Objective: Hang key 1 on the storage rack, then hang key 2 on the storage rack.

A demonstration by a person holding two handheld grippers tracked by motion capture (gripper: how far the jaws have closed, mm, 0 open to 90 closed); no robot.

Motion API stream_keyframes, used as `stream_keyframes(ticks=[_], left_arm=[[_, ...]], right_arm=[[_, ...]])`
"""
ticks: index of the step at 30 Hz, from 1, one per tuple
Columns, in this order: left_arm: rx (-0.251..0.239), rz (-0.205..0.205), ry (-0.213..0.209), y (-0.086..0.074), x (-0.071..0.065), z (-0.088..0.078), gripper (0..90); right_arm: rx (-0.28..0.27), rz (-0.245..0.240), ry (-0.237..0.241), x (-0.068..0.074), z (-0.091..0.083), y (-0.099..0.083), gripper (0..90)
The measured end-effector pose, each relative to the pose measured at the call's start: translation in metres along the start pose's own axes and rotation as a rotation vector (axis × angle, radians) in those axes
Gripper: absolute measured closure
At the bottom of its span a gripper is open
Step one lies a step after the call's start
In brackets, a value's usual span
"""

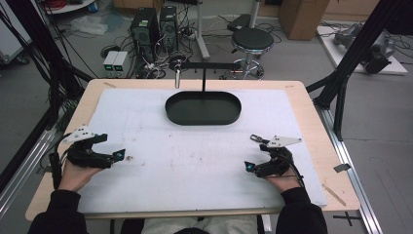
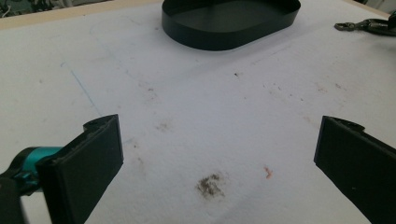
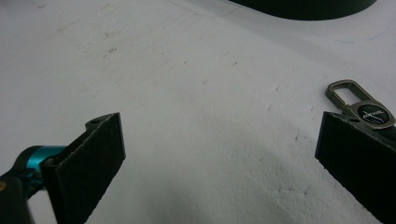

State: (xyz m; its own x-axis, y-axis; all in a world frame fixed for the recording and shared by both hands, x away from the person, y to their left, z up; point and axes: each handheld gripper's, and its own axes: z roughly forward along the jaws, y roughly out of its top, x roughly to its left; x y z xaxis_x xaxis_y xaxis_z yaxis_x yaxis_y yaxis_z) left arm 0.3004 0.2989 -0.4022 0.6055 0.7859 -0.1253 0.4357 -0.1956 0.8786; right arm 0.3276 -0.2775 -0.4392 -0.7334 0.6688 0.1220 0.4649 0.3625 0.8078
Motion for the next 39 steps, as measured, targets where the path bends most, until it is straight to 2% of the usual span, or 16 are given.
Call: stream_keyframes(ticks=[4, 10, 13, 15, 22, 24, 30, 33, 39], left_arm=[[-0.02, -0.013, -0.015, -0.012, -0.004, -0.006, 1.7], [0.008, -0.029, -0.029, -0.026, -0.009, -0.006, 1.7], [0.025, -0.022, -0.036, -0.03, -0.013, -0.005, 1.8], [0.037, -0.015, -0.039, -0.032, -0.015, -0.004, 1.7], [0.064, 0.002, -0.039, -0.037, -0.016, 0.0, 1.7], [0.072, 0.003, -0.041, -0.038, -0.016, 0.0, 1.8], [0.062, 0.004, -0.035, -0.039, -0.017, -0.002, 1.8], [0.064, 0.006, -0.031, -0.041, -0.016, -0.004, 1.7], [0.048, 0.007, -0.036, -0.042, -0.016, -0.006, 1.7]], right_arm=[[0.003, 0.004, 0.001, 0.0, 0.001, 0.0, 0.8], [0.006, 0.002, -0.003, 0.0, 0.001, 0.0, 0.8], [0.009, 0.007, -0.008, 0.0, 0.001, 0.0, 0.8], [0.009, 0.003, -0.016, -0.001, 0.001, 0.0, 0.8], [0.004, 0.018, -0.091, -0.009, -0.003, 0.008, 0.8], [-0.004, 0.015, -0.094, -0.011, -0.004, 0.011, 0.8], [0.028, 0.04, -0.101, -0.022, -0.001, 0.019, 0.8], [0.014, 0.051, -0.089, -0.025, -0.004, 0.022, 0.8], [0.065, 0.033, -0.099, -0.033, -0.003, 0.027, 0.8]])
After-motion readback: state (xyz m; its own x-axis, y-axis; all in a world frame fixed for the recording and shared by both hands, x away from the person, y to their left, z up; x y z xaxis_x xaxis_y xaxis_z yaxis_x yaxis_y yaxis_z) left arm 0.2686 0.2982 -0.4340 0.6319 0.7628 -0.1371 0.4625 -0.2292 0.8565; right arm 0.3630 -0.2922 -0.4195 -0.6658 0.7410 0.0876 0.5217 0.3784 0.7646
